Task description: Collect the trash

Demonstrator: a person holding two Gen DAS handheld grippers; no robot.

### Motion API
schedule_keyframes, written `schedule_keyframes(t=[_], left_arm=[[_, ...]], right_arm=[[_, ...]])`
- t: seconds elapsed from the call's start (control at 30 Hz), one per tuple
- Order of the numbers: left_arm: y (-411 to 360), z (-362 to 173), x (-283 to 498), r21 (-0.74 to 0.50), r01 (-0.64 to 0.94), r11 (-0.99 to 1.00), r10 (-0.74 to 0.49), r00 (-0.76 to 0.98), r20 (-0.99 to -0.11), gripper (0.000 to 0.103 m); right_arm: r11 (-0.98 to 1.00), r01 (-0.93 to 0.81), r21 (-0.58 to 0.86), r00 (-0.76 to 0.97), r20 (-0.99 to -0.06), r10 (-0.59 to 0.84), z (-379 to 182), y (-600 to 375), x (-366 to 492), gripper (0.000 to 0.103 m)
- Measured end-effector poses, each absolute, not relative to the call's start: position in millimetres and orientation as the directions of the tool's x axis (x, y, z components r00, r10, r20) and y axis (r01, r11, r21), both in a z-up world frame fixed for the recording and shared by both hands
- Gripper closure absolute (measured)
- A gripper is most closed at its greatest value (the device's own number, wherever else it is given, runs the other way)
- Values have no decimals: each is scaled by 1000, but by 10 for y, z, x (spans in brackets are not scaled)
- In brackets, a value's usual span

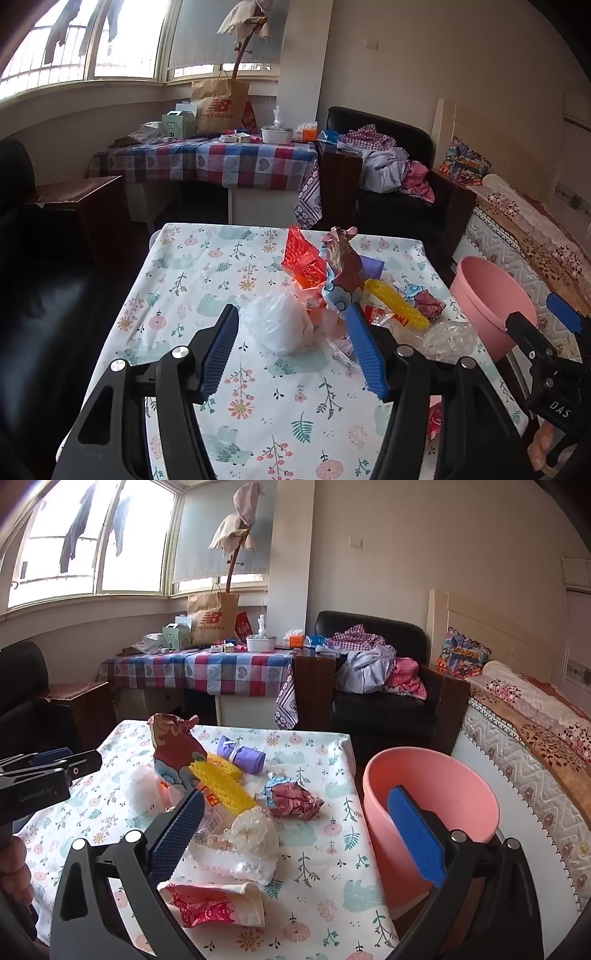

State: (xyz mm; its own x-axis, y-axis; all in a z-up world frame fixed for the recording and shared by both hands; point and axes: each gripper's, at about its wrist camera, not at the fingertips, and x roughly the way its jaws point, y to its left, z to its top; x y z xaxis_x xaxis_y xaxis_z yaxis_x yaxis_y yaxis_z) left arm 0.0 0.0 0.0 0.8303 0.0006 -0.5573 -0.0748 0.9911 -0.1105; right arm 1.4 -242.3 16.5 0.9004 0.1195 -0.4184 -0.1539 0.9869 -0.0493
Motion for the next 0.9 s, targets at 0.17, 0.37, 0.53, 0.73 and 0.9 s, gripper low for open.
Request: schedule_keyframes(t=[0.17, 0.37, 0.53, 0.73, 0.9], left_arm=[[-2, 0, 2, -110, -77, 991, 2, 830, -557, 43], [0, 0, 1, -112, -76, 991, 2, 833, -553, 43], [-26, 103, 26, -109, -78, 991, 5, 835, -550, 43], [-41, 173, -23, -107, -76, 991, 6, 838, -546, 43], [-24, 112, -44, -106, -70, 992, 3, 846, -533, 43]], right_arm=[[988, -151, -44, 897, -427, 118, 149, -2441, 26, 3], [988, -149, -42, 904, -410, 119, 287, -2494, -15, 3], [989, -141, -38, 911, -395, 115, 233, -2484, -36, 3], [992, -121, -37, 919, -382, 98, 229, -2505, -27, 3], [993, -108, -37, 922, -377, 87, 210, -2518, -27, 3]])
